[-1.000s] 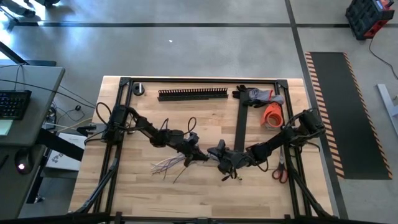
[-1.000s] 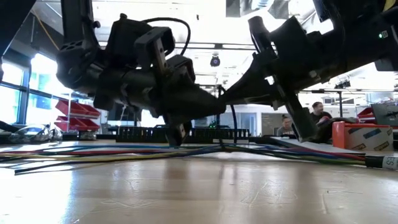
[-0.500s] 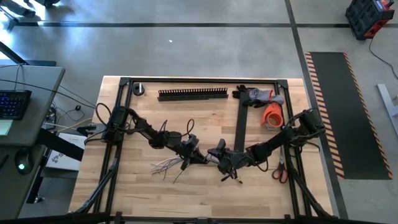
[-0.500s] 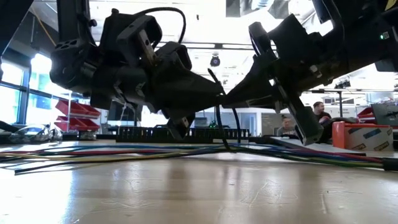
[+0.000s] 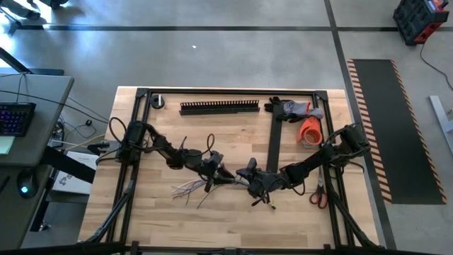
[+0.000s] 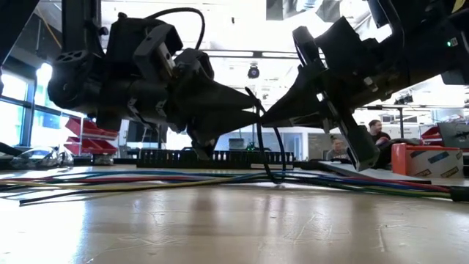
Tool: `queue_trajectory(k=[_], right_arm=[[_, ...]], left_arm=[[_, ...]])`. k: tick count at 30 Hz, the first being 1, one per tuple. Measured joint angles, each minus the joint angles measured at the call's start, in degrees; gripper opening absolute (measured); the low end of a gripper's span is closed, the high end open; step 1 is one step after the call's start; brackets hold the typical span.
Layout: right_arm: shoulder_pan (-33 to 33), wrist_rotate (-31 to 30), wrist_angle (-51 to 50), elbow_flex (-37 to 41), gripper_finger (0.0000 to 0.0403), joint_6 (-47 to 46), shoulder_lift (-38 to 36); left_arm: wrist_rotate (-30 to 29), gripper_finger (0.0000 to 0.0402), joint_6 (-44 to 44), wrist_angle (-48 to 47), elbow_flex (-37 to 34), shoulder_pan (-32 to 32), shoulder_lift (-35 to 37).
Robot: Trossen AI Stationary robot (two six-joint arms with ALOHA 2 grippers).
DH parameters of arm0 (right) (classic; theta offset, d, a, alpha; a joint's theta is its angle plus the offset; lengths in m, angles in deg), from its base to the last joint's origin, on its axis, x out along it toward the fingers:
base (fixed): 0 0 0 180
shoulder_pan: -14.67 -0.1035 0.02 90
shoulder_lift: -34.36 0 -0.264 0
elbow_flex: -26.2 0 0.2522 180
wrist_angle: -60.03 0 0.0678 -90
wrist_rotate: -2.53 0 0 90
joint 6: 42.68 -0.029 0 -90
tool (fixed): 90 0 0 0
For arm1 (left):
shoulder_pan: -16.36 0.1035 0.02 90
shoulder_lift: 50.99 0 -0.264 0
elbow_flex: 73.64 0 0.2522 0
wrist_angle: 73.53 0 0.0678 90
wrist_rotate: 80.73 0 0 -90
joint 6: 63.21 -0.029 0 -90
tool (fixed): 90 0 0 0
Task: Ziptie cables
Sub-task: Wrap the cable wires using the black zip tie
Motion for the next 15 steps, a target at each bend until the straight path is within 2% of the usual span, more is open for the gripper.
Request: queue_trajectory(k=[4, 9, 15], right_arm=[[0.0, 0.2, 0.2, 0.0, 0.0000, -0.1, 0.0], [0.0, 0.5, 0.8, 0.0, 0.0000, -0.1, 0.0], [0.0, 0.7, 1.2, 0.0, 0.0000, -0.1, 0.0]], left_arm=[[-0.1, 0.0089, -2.4, -0.3, 0.0, -0.9, 0.0], [-0.4, 0.0100, -4.7, -1.4, 1.0, -1.6, 0.0], [-1.6, 0.0111, -7.0, -8.7, 3.9, -1.6, 0.0]])
